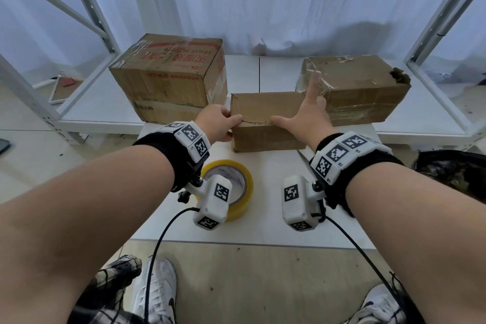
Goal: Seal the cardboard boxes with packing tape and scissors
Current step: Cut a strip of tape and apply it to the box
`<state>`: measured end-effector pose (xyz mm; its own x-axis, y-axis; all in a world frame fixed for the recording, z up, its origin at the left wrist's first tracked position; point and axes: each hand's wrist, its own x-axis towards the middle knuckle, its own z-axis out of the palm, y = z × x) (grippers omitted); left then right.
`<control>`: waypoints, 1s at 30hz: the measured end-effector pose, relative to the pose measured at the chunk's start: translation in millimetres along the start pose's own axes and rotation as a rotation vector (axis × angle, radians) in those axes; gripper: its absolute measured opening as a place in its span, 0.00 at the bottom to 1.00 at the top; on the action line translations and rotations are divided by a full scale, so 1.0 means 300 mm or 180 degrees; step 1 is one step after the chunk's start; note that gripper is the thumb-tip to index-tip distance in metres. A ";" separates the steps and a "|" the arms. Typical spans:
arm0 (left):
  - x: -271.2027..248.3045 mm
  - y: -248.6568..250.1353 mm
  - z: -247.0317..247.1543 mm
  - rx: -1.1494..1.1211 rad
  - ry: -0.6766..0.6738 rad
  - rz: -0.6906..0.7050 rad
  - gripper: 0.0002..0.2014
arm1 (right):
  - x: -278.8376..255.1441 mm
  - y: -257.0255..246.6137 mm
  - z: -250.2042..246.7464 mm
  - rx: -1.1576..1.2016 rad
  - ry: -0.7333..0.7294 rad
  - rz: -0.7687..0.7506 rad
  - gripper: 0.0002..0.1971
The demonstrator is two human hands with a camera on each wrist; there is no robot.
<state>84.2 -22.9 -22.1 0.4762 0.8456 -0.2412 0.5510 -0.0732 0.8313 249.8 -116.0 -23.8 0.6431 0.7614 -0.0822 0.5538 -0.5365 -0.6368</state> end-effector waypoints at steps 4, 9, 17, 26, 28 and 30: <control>0.001 0.018 0.003 0.0579 0.0282 0.0291 0.17 | -0.009 -0.044 -0.031 -0.0821 0.0373 -0.0317 0.43; -0.022 0.075 -0.020 0.0086 0.0339 0.0804 0.23 | -0.009 -0.107 -0.087 -0.1538 0.0626 -0.1402 0.26; -0.022 0.092 -0.039 -0.0570 -0.0132 0.0671 0.30 | -0.015 -0.137 -0.102 -0.1302 0.0735 -0.1736 0.10; -0.025 0.094 -0.035 -0.0873 -0.0530 0.0627 0.24 | -0.009 -0.150 -0.077 -0.0614 0.0547 -0.1289 0.19; -0.021 0.087 -0.036 -0.0866 -0.0373 0.0631 0.16 | -0.005 -0.148 -0.069 -0.0306 0.0369 -0.1239 0.20; -0.016 0.080 -0.044 -0.0852 -0.0160 0.0568 0.09 | -0.006 -0.145 -0.061 -0.0004 0.0156 -0.1112 0.19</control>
<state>86.0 -21.7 5.7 0.5860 0.8043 -0.0986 0.2590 -0.0706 0.9633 234.3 -100.5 18.2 0.4394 0.8806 0.1773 0.7454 -0.2472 -0.6191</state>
